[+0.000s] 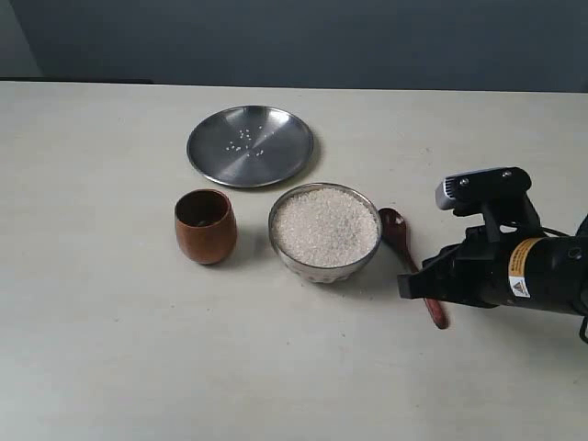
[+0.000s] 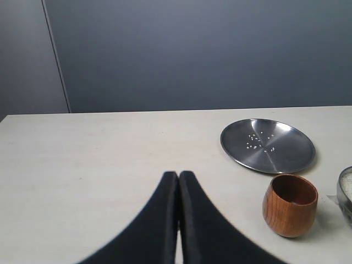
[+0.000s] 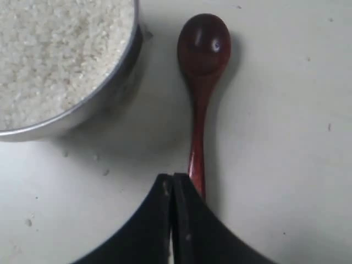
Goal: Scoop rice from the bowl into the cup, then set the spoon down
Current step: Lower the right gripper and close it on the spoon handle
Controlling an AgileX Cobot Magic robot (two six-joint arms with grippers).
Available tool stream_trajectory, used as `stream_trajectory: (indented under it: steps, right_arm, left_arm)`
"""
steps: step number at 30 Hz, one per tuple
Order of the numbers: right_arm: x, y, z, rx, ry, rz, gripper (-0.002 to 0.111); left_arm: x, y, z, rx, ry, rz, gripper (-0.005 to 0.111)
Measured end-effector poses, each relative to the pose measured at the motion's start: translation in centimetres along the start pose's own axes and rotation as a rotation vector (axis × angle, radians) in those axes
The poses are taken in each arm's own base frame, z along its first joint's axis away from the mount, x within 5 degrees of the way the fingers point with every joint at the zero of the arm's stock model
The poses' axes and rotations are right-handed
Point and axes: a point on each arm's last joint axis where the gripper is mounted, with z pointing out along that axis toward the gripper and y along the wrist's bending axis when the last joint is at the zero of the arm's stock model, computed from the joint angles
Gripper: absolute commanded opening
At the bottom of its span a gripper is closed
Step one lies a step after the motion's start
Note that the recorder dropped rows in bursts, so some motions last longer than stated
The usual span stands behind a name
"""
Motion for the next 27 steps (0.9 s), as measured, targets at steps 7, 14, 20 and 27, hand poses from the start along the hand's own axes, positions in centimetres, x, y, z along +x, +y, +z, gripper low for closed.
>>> stream_trajectory:
  steps: [7,14,20,27]
  right_arm:
    - [-0.07,0.06,0.00,-0.006,-0.008,-0.030,-0.001]
    - [-0.08,0.07,0.00,-0.007,-0.009,-0.081,-0.001]
    - [0.10,-0.09,0.00,0.009,0.011,-0.107,-0.001]
    - [0.84,-0.63,0.16,0.066,0.089,-0.040,0.003]
  left_arm:
    - [0.00,0.00,0.00,0.000,0.000,-0.001,0.000]
    - [0.00,0.00,0.00,0.000,0.000,-0.001,0.000]
    - [0.00,0.00,0.00,0.000,0.000,-0.001,0.000]
    - [0.00,0.00,0.00,0.000,0.000,-0.001,0.000]
